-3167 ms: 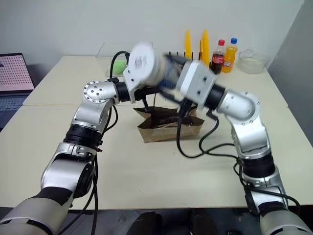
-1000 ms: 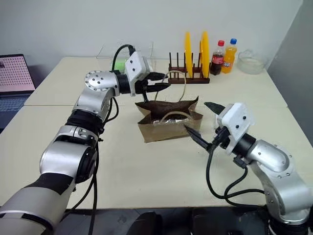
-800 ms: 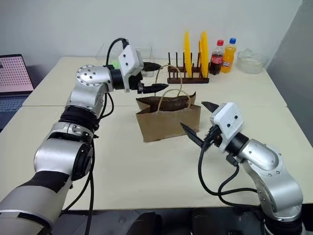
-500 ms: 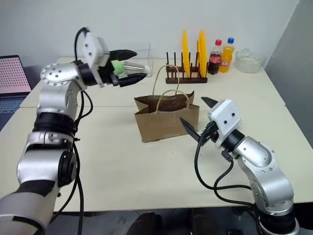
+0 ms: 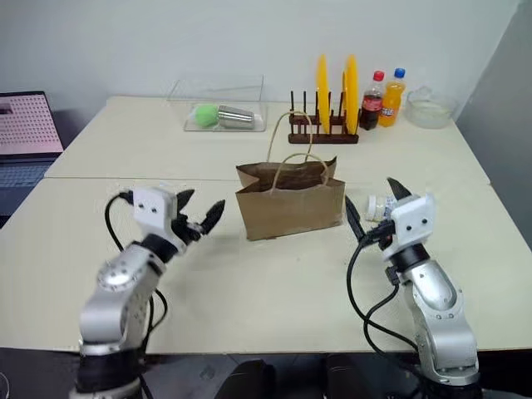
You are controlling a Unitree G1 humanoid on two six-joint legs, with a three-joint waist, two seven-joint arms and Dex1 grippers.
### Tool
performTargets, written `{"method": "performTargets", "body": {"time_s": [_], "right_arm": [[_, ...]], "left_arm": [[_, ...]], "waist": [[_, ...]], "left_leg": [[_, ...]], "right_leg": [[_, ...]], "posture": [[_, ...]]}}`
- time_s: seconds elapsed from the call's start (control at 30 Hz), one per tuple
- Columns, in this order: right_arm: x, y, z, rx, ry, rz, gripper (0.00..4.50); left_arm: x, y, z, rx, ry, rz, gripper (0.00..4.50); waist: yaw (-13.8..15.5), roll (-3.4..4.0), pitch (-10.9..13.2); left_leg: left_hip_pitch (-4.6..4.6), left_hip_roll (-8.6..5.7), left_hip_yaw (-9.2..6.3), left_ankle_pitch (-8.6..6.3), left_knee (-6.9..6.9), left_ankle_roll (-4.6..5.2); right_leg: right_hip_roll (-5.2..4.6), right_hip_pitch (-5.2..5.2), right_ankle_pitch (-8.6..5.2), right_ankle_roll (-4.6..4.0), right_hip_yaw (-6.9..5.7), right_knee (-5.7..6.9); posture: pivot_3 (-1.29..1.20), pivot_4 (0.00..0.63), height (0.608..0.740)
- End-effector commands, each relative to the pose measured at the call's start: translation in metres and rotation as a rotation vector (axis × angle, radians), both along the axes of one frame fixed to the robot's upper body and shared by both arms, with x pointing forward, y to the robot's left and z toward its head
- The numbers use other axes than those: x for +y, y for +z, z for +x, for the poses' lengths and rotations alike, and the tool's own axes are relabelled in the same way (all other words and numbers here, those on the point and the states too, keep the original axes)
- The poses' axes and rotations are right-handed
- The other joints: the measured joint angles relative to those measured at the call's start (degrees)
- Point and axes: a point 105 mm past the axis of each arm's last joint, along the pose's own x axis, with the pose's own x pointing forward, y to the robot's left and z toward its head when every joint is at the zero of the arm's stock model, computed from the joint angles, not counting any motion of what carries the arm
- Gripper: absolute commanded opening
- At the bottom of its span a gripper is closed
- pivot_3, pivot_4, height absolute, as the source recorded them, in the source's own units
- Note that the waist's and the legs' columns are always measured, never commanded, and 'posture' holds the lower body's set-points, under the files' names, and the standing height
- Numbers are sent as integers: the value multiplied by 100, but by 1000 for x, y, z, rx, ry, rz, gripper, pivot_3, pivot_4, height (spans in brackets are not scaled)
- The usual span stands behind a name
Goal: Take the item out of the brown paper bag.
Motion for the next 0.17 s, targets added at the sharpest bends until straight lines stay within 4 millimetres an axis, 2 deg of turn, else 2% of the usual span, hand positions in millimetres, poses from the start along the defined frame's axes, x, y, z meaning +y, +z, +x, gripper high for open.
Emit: {"method": "performTargets", "body": {"time_s": [0.03,0.17], "right_arm": [[-9,-2,1,-44,-35,0,4500],[-5,-8,2,-35,-2,-2,4500]], "left_arm": [[-8,10,-5,-101,16,17,3735],[-10,6,-6,-123,24,16,3735]], "waist": [[-2,0,0],[-9,2,-1]], "left_leg": [[2,0,2,1,0,1],[11,5,5,2,-1,3]], "right_leg": [[1,1,0,0,0,2],[8,7,-12,20,1,2]], "posture": [[0,150,740],[0,150,740]]}}
